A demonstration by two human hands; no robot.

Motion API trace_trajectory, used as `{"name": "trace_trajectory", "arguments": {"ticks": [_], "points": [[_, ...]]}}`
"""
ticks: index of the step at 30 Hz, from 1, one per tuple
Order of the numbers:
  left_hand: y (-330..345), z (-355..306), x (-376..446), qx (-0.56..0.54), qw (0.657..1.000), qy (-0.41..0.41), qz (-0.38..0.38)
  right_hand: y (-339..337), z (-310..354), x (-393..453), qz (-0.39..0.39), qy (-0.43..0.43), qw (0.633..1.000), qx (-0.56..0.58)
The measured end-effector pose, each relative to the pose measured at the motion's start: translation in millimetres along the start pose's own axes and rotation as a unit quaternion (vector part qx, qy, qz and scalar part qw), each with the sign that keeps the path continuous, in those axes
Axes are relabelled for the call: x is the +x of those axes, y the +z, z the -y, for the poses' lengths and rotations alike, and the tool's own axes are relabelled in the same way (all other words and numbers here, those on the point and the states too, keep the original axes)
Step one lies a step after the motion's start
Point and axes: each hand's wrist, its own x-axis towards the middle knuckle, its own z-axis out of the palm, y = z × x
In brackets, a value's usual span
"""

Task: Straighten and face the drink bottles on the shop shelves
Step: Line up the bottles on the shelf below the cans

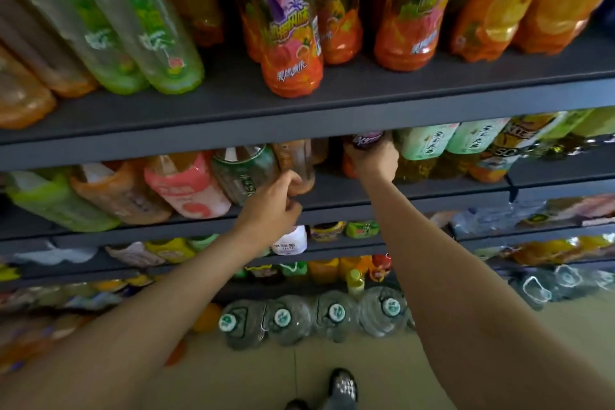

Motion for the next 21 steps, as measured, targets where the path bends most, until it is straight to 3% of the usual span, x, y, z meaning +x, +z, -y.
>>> {"name": "trace_trajectory", "arguments": {"ticks": [6, 11, 13, 17, 21], "points": [[4, -11, -18, -0.032, 0.996, -0.051, 0.066, -21, -26, -50, 0.063, -0.092, 0.993, -0.037], [-6, -32, -41, -0.073, 0.994, -0.009, 0.082, -59, -42, -99, 0.151, -0.184, 0.958, -0.162], [-14, -40, -48, -0.107, 0.990, 0.047, 0.074, -76, -40, -114, 0.160, -0.218, 0.943, -0.195], [-41, -73, -57, -0.173, 0.972, 0.156, 0.034, -114, -1, -130, 0.114, -0.295, 0.932, -0.178], [-79, -114, -52, -0.274, 0.942, 0.179, -0.072, -143, 63, -133, 0.033, -0.338, 0.939, -0.054]]}}
